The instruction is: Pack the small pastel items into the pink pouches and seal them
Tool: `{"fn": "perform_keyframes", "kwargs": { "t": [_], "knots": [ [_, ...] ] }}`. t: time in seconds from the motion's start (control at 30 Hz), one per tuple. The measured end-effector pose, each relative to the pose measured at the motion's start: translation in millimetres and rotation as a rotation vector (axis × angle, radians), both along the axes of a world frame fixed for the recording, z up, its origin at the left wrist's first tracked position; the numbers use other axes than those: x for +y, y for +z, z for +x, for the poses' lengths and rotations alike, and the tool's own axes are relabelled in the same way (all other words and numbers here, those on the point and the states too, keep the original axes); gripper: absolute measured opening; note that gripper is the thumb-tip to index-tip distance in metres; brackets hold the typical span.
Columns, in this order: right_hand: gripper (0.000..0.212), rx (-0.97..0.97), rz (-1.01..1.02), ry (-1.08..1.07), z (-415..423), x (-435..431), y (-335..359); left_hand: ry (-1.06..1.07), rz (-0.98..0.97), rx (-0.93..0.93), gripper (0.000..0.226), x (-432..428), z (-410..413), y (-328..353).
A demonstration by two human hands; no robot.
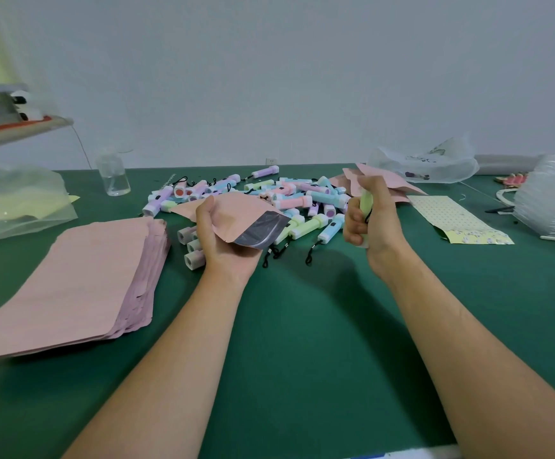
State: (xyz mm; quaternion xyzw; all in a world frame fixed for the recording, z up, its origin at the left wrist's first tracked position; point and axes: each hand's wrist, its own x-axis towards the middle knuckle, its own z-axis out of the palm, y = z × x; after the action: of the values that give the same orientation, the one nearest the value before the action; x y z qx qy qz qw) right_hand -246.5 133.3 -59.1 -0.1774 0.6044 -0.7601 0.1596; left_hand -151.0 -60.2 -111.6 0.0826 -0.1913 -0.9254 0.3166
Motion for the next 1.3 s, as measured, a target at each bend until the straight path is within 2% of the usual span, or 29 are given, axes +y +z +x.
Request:
{"fn": "perform_keyframes", "kwargs": {
  "t": [0.13,0.3,0.4,0.47,0.6,0.7,0.83,0.93,1.0,1.1,1.17,1.23,1.3],
  "knots": [
    [0.049,-0.027,0.05,-0.036,-2,0,2,-0.001,0.001,0.007,0.047,0,1,0],
    [0.058,0.044,0.101,-0.013,-2,-2,1,-0.005,0.01,0.015,0.048,0,1,1],
    [0.077,0.042,0.02,0.107,-1,-3,-2,-0.005,0.019,0.025,0.048,0,1,1],
    [0.081,0.023,-0.043,0.196,-2,-5,-3,-0.006,0.025,0.025,0.046,1,2,2],
    [0.047,0.066,-0.113,0.178,1,-11,-6,-0.004,0.038,0.023,0.048,4,4,6],
    [0.032,0.232,-0.102,0.131,0,-12,-9,0.002,0.055,0.053,0.053,6,5,10],
    [0.022,0.457,0.119,0.152,2,-10,-12,0.005,0.086,0.1,0.075,7,6,13],
    [0.02,0.613,0.219,0.132,4,-10,-11,-0.005,0.089,0.124,0.078,6,6,15],
    [0.023,0.635,0.145,0.145,8,-8,-7,0.001,0.088,0.117,0.073,7,6,17],
    [0.008,0.607,-0.085,0.189,26,-10,1,0.04,0.076,0.075,0.056,10,5,21],
    [0.007,0.621,-0.203,0.221,42,-17,2,0.049,0.064,0.051,0.055,14,4,22],
    [0.008,0.68,-0.22,0.181,54,-26,-1,0.042,0.02,0.054,0.06,19,4,21],
    [0.008,0.82,-0.122,0.058,60,-33,-5,0.018,0.0,0.068,0.063,22,4,20]
  ]
}}
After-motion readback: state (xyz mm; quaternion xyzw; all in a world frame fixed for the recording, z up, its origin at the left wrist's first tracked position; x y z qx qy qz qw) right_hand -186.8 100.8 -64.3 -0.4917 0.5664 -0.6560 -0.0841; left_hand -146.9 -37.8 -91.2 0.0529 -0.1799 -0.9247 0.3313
